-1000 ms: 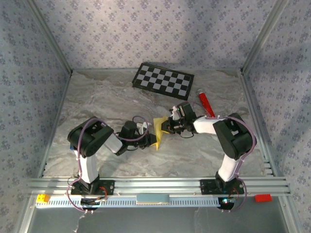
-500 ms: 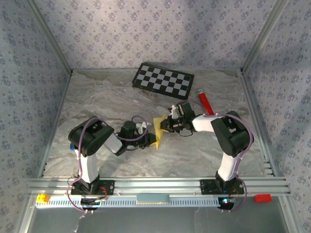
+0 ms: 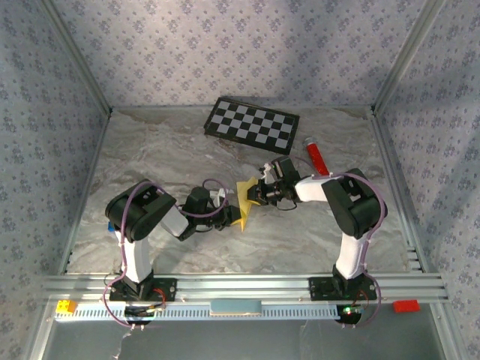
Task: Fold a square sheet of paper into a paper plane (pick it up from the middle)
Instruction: Fold the wing for the fifth time at the center of the table.
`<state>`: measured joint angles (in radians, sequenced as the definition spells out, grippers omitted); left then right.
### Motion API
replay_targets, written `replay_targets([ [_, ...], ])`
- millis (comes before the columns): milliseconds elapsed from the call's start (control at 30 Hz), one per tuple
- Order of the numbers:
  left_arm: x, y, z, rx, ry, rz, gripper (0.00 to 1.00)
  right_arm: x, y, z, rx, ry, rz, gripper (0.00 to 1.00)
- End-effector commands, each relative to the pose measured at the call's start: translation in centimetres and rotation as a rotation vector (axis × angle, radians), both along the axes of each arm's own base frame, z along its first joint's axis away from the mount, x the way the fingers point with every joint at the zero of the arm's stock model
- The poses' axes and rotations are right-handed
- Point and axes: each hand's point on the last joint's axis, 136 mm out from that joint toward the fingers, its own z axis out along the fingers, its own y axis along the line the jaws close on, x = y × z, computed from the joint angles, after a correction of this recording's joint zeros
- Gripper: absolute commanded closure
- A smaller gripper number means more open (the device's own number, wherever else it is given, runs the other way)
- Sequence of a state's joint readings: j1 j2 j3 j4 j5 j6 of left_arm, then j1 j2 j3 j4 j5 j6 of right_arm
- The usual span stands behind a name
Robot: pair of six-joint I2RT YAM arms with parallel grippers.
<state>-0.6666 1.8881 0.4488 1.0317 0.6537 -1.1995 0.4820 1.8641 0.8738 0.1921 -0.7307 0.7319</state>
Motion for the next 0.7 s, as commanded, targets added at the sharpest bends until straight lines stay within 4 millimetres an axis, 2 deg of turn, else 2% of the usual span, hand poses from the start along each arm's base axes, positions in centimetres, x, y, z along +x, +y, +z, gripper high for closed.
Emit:
replay_targets([
  [0,-2.8,3.7,-7.0,0.215,0.197,0.039,1.0,0.6,0.2,0.2,0.012,-0.017,0.014,0.89],
  [300,-3.1,4.1,-7.8,0.24,0.225,0.045,1.0,0.8,0.0,-0.6,0.001,0.0,0.01,0.89],
  [667,-3.3,4.9,-8.6,0.287,0.245,0.064,1.0,0.0,-0.8,-3.5,-0.079,0.071,0.01,0.88],
])
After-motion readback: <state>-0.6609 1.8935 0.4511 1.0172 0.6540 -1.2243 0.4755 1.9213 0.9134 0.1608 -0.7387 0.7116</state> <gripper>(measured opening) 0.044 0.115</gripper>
